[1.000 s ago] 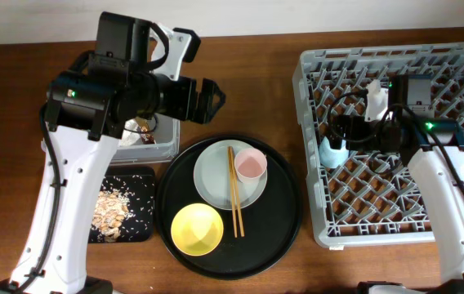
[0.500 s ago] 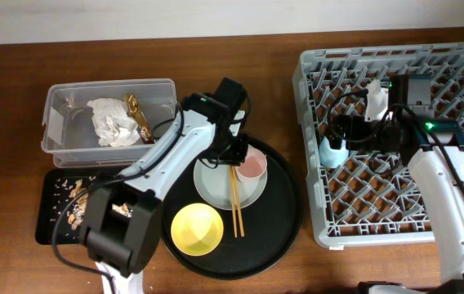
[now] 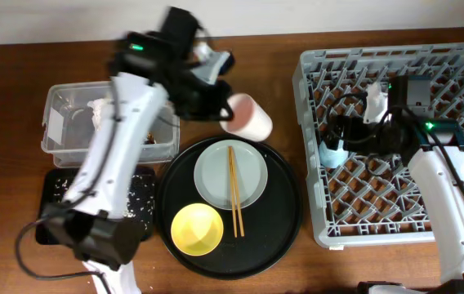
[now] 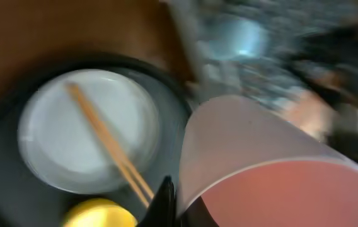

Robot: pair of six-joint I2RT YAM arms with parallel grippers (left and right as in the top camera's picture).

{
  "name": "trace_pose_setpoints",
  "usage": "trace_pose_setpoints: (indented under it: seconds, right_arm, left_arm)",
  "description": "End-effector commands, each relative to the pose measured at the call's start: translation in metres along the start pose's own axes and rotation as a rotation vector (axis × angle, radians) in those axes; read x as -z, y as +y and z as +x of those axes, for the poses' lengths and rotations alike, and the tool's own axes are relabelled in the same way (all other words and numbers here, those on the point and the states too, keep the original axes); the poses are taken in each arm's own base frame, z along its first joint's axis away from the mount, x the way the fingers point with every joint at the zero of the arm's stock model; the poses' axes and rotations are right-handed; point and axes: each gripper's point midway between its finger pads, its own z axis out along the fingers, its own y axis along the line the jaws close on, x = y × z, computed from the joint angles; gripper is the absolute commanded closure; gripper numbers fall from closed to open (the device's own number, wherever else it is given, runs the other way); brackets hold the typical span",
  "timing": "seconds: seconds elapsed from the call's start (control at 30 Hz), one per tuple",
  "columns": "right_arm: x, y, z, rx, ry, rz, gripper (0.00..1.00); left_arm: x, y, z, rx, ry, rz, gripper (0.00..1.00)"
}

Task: Sort waste into correct bins and load items into the dishwasher rack
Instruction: 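Grasp the pink cup with the left gripper and lift it, then hand the pink cup from the left gripper to the right gripper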

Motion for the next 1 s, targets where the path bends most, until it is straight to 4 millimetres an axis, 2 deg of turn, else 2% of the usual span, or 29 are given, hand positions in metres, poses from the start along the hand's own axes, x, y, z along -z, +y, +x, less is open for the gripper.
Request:
trace_pose_setpoints:
  seconds: [0.0,0.03,0.07,0.1,0.2,0.27,0.4,0.47,0.5,0.63,0.77,0.9,0.93,0.97]
  right_arm:
    - [0.038,0.105,0.008,0.137,0.034,-0.631,0.01]
    - [0.077,0.143,0.014,0.266,0.008,-0.953,0.01]
    - [0.106,0.160,0.018,0.346,-0.020,-1.148,0.01]
    - [0.114,0.165,0.021,0.369,-0.021,-1.205,0.01]
    - [0.113,0.183,0.033,0.455,-0.003,-1.240,0.01]
    - [0.114,0.205,0.047,0.578,0.001,-1.287,0.00]
    - [0.117,0.229,0.061,0.722,-0.009,-1.344,0.03]
    - [0.123,0.233,0.058,0.789,-0.062,-1.351,0.05]
    - [0.129,0.233,0.051,0.804,-0.095,-1.343,0.06]
    - [0.136,0.232,0.033,0.787,-0.122,-1.325,0.11]
    - [0.136,0.232,0.033,0.787,-0.121,-1.325,0.25]
    - [0.134,0.232,0.030,0.790,-0.139,-1.306,0.28]
    - [0.134,0.233,0.029,0.801,-0.148,-1.307,0.34]
    - [0.136,0.234,0.028,0.827,-0.171,-1.307,0.43]
  left_arm:
    - [0.064,-0.026,-0.004,-0.155,-0.135,0.427,1.00]
    - [0.077,-0.023,-0.004,-0.175,-0.175,0.475,1.00]
    - [0.090,-0.020,-0.008,-0.165,-0.218,0.525,1.00]
    - [0.092,-0.023,-0.008,-0.165,-0.225,0.545,1.00]
    - [0.086,-0.045,-0.006,-0.236,-0.215,0.601,1.00]
    - [0.068,-0.067,0.003,-0.287,-0.154,0.605,1.00]
    - [0.057,-0.081,0.010,-0.315,-0.114,0.612,1.00]
    - [0.055,-0.082,0.012,-0.314,-0.100,0.607,1.00]
    - [0.055,-0.082,0.013,-0.312,-0.098,0.608,1.00]
    - [0.055,-0.083,0.013,-0.312,-0.098,0.608,1.00]
    - [0.055,-0.083,0.013,-0.312,-0.098,0.608,1.00]
    - [0.055,-0.083,0.013,-0.312,-0.098,0.607,1.00]
    - [0.054,-0.082,0.013,-0.313,-0.095,0.600,1.00]
    - [0.052,-0.080,0.014,-0.315,-0.089,0.582,1.00]
